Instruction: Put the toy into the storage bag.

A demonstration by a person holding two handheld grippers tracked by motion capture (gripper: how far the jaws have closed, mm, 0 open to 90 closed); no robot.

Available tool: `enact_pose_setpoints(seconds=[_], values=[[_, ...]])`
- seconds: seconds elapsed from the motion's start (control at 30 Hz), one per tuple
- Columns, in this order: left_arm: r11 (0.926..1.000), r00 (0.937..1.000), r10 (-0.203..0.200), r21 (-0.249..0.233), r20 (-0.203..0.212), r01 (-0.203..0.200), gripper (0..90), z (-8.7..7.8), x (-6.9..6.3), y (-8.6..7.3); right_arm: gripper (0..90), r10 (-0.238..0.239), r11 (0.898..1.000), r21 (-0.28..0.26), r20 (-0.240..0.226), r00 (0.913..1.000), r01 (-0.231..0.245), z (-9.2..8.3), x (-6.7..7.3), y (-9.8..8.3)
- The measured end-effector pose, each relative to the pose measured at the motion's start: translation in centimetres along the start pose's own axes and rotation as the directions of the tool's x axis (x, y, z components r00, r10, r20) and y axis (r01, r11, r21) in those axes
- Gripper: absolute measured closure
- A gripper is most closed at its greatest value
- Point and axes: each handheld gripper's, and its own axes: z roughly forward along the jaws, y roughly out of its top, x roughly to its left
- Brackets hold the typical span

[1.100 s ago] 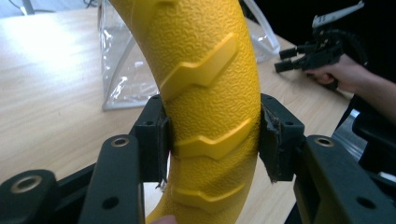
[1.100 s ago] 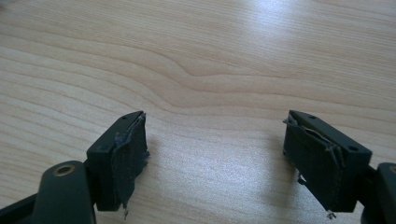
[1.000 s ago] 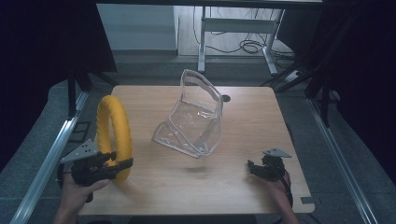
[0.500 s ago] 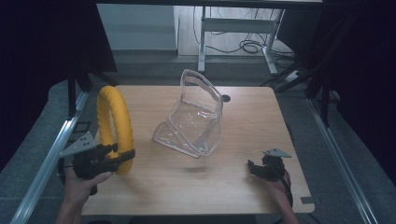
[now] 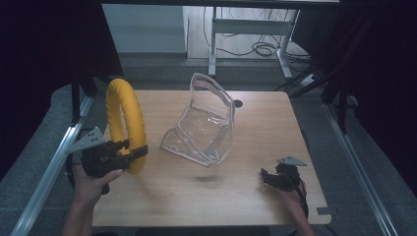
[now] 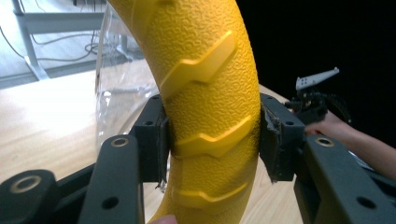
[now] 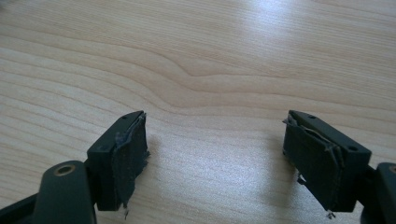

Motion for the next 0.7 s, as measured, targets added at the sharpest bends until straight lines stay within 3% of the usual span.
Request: enact_pose_setpoints(seconds=[0.7], values=[[0.9961, 0.9977, 0.035, -0.082, 0.057, -0.03, 50.7, 1.8, -1.4, 4.1, 21.8, 0.002, 1.0, 0.004, 0.0, 1.0, -0.002, 0.0, 0.0, 0.0]])
